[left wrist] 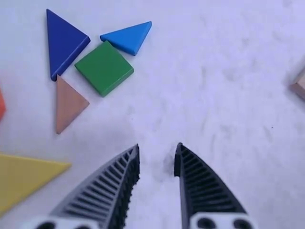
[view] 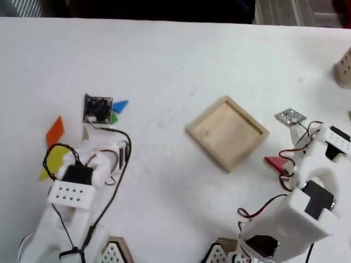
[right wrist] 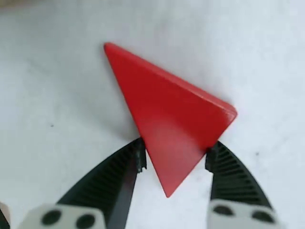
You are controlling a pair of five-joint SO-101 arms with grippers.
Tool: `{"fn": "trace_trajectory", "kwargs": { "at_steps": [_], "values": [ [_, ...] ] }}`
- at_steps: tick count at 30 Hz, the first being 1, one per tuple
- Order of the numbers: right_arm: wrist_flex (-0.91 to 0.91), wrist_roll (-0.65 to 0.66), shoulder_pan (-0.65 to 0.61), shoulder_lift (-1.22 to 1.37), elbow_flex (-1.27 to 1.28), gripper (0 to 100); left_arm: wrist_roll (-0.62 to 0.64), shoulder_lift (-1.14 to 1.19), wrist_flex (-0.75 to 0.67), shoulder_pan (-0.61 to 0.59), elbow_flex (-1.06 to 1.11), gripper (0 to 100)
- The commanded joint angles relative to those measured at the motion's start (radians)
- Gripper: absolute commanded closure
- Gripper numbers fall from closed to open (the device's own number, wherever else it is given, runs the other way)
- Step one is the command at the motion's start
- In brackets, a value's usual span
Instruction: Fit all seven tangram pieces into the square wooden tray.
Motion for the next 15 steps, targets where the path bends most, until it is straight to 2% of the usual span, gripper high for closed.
{"fn": "trace_trajectory", "kwargs": {
  "at_steps": [1, 7, 10, 15],
  "values": [
    [0.105, -0.006, -0.027, -0.041, -0.038, 79.0, -0.012, 0.004, -0.021, 0.01, -0.005, 86],
    [0.282, -0.006, -0.051, -0.101, -0.123, 65.9, -0.012, 0.004, -0.021, 0.01, -0.005, 86],
    [0.292, -0.008, -0.062, -0.105, -0.147, 65.1, -0.012, 0.004, -0.02, 0.01, -0.005, 86],
    [0.249, -0.097, -0.064, -0.101, -0.19, 65.1, -0.012, 0.004, -0.02, 0.01, -0.005, 86]
  ]
}}
